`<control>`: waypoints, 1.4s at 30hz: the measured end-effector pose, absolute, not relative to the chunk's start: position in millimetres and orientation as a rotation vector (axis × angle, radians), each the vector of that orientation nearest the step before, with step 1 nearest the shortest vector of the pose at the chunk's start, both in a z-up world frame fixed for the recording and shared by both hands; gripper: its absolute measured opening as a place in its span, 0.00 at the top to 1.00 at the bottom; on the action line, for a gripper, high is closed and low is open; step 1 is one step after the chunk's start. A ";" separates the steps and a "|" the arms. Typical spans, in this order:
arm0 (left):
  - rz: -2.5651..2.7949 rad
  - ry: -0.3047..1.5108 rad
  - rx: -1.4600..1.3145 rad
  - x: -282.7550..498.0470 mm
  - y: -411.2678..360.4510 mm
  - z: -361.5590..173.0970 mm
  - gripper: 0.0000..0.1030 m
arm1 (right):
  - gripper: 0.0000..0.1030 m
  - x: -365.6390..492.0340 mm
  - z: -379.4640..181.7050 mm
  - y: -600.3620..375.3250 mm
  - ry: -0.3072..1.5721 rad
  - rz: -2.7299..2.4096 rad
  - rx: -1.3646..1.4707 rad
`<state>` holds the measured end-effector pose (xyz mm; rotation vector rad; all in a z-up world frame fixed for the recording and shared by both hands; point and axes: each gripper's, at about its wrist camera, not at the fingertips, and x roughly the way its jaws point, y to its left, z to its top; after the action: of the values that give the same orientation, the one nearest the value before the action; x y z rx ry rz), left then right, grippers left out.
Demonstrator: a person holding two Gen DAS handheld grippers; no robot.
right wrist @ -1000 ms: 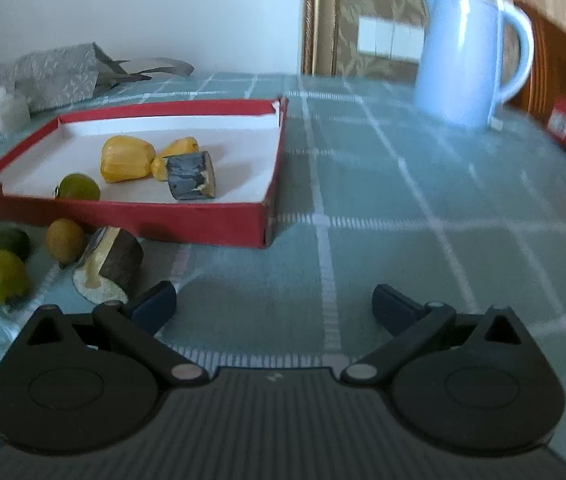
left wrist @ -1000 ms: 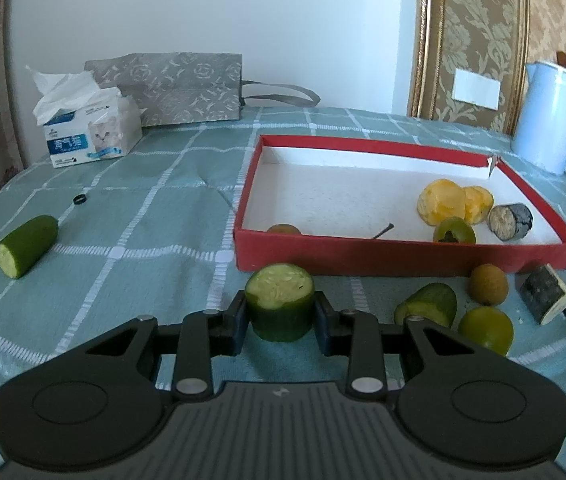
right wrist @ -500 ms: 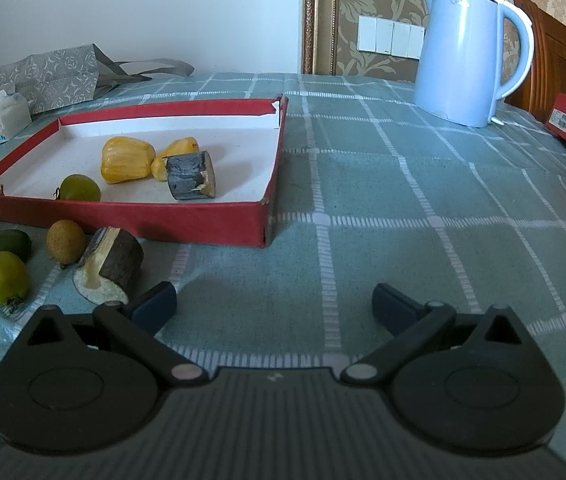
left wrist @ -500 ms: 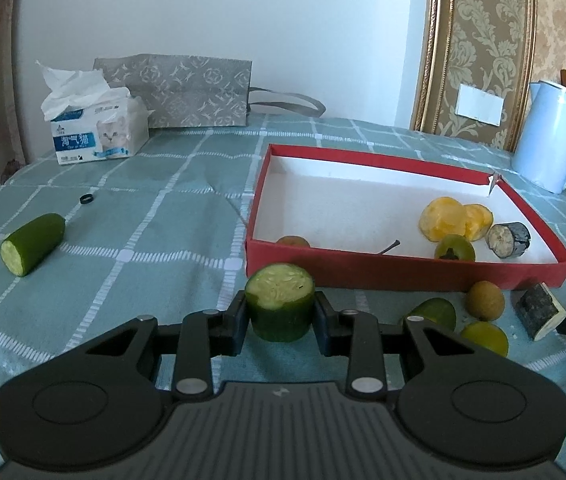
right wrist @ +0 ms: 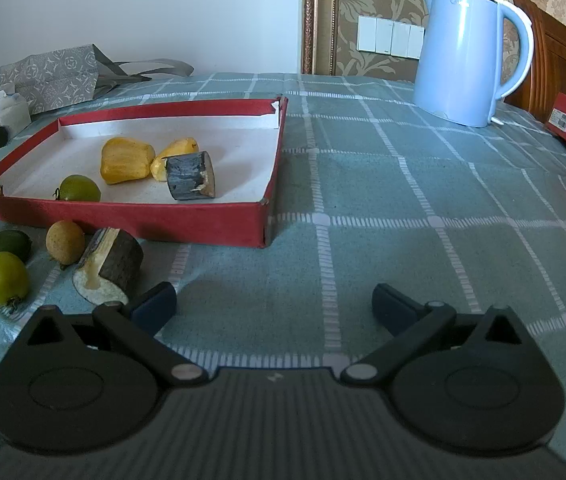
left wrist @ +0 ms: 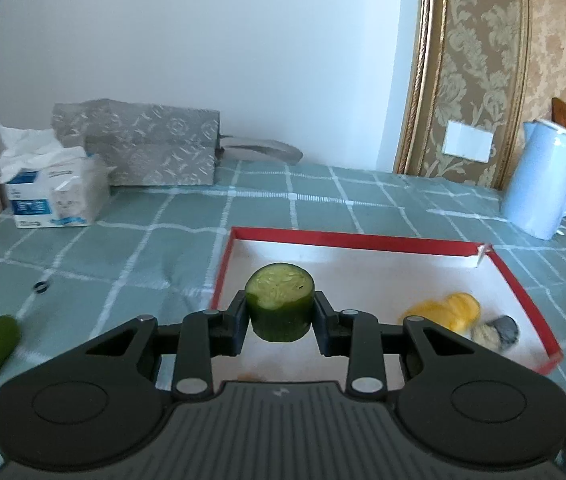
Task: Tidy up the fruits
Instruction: 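Carry the cucumber chunk into the red tray and open the left tool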
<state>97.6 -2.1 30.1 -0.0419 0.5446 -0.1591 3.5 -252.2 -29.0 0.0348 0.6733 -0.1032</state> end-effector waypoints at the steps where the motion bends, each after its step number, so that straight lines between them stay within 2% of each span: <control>1: -0.159 0.557 -0.042 105.9 -5.2 27.2 0.68 | 0.00 3.5 -29.0 -252.1 0.673 -0.103 0.035; 9: -0.136 0.651 -0.046 150.2 -21.9 2.7 0.68 | 0.00 3.6 -29.1 -252.3 0.674 -0.103 0.035; 16: -0.098 0.676 -0.012 159.2 -27.0 -6.4 0.68 | 0.00 3.8 -28.8 -252.0 0.674 -0.103 0.035; 18: -0.084 0.672 0.003 159.6 -28.1 -7.8 0.62 | 0.00 3.7 -28.8 -252.0 0.674 -0.103 0.035; 20: -0.080 0.663 0.006 159.1 -28.1 -8.1 0.41 | 0.00 3.7 -28.8 -252.0 0.674 -0.103 0.035; 25: -0.061 0.574 0.029 145.8 -28.9 -2.3 0.25 | 0.00 3.8 -28.6 -251.7 0.674 -0.103 0.035; 34: -0.063 0.408 -0.031 76.9 -7.7 15.9 0.22 | 0.00 3.8 -28.5 -251.8 0.675 -0.102 0.036; 35: -0.064 0.402 -0.041 67.6 -4.8 16.8 0.20 | 0.00 3.8 -28.6 -251.9 0.675 -0.103 0.036; 42: -0.133 0.440 -0.054 20.0 8.0 6.0 0.19 | 0.00 3.7 -28.7 -251.9 0.674 -0.103 0.036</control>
<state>20.0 8.0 6.0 -0.0539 0.4401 -0.1326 3.7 -251.9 -28.7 0.0356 0.6744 -0.1031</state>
